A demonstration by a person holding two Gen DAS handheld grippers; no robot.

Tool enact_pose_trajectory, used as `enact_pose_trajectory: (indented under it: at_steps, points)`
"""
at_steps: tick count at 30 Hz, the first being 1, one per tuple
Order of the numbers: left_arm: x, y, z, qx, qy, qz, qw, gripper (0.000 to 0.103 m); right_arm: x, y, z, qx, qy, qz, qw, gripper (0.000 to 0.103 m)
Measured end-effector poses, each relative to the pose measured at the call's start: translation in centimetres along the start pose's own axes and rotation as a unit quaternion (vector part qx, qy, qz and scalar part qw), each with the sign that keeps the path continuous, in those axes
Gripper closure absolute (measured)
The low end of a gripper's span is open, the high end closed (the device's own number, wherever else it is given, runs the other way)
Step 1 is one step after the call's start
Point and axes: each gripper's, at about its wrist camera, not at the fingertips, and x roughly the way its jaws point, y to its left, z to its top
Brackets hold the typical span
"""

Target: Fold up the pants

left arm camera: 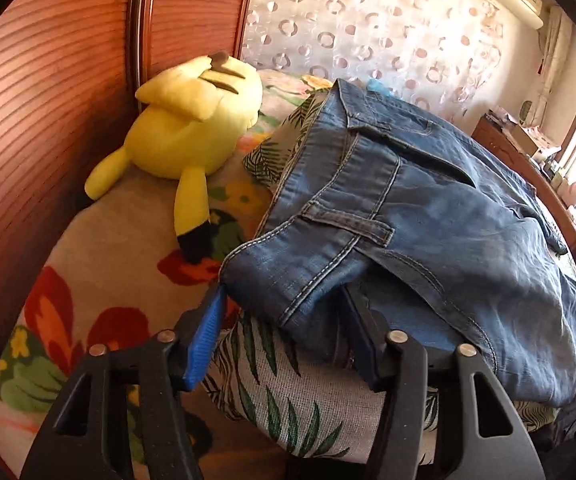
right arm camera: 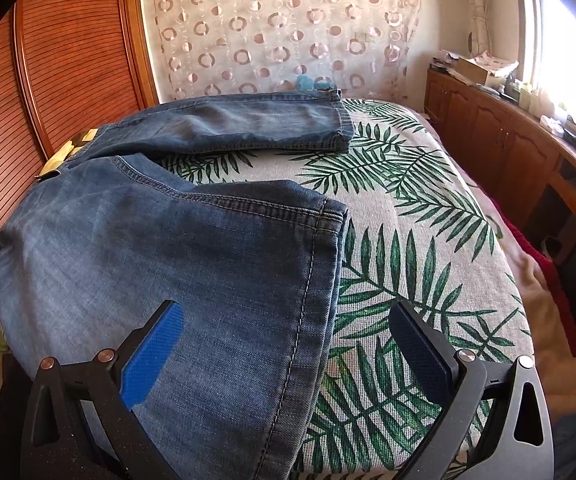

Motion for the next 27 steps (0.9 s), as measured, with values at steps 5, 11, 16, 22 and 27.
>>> enact_pose_trajectory:
  at_steps: [5, 11, 16, 22, 27]
  points:
    - [-1.3, -1.6, 0.4, 0.039, -0.026, 0.001, 0.9989, 0.084, 0.9, 0.1, 0.3, -0.006, 0.012, 0.001, 1.0, 0.006]
    - [-2.9, -2.9, 2.1, 0.054, -0.054, -0.016, 0.997, 0.088, 0.9, 1.0, 1.0, -0.028, 0.018, 0.0, 0.999, 0.022]
    - [-4.5, -5.2, 4.8, 0.079, -0.088, -0.037, 0.9923, 0.091, 0.9, 1.0, 1.3, -0.034, 0.016, -0.011, 0.999, 0.066]
    - [-6.2, -8.9, 8.7, 0.118, -0.134, -0.063, 0.982, 0.092, 0.7, 0.2, 2.6, -0.022, 0.006, 0.015, 1.0, 0.098]
    - [-6.8, -11.1, 11.5, 0.13, -0.16, -0.077, 0.9755, 0.093, -1.4, 0.7, 5.9, -0.044, -0.041, 0.015, 0.998, 0.1]
